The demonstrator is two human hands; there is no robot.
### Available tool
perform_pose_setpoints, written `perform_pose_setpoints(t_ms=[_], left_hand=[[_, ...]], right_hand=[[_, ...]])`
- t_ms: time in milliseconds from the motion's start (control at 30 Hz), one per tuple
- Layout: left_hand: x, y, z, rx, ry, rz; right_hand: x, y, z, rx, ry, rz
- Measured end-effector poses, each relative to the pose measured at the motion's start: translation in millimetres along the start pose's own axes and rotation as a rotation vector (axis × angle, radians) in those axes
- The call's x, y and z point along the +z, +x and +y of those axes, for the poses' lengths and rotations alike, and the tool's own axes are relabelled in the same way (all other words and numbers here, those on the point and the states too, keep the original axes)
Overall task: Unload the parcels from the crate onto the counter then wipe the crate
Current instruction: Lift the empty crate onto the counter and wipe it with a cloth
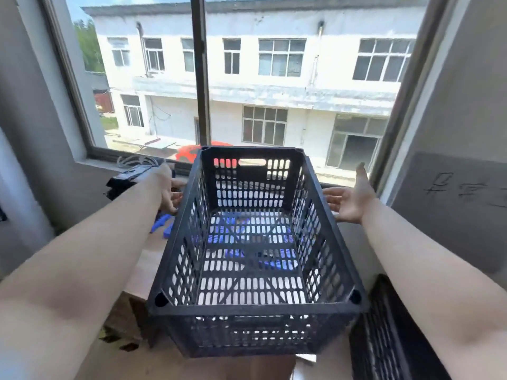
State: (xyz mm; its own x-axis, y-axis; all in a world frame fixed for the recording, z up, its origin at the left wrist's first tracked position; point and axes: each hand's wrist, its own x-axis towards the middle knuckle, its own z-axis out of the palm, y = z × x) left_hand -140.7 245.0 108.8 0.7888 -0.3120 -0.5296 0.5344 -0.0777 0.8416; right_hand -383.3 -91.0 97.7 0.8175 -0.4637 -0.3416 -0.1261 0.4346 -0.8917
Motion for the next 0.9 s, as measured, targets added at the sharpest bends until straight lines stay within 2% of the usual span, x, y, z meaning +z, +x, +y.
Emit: perform_pose_setpoints(t_ms=[200, 467, 667, 900], left_hand=[[125.2, -23.8, -14.6, 0.047, 0.127, -0.155], [301.0, -50.9, -65.2, 0.024, 0.257, -0.209], [434.4, -88.1, -121.0, 0.031, 0.362, -0.295], [551.1, -80.0, -200.2, -0.055, 0.415, -0.266]], right_hand=[[-104.0, -58.1, -17.3, -0.063, 0.061, 0.168], [-249.4, -135.8, -25.2, -0.115, 0.092, 0.365], [-374.6, -177.3, -20.2, -0.083, 0.084, 0.485], [-493.8, -191.4, -10.1, 0.015, 0.111, 0.551]])
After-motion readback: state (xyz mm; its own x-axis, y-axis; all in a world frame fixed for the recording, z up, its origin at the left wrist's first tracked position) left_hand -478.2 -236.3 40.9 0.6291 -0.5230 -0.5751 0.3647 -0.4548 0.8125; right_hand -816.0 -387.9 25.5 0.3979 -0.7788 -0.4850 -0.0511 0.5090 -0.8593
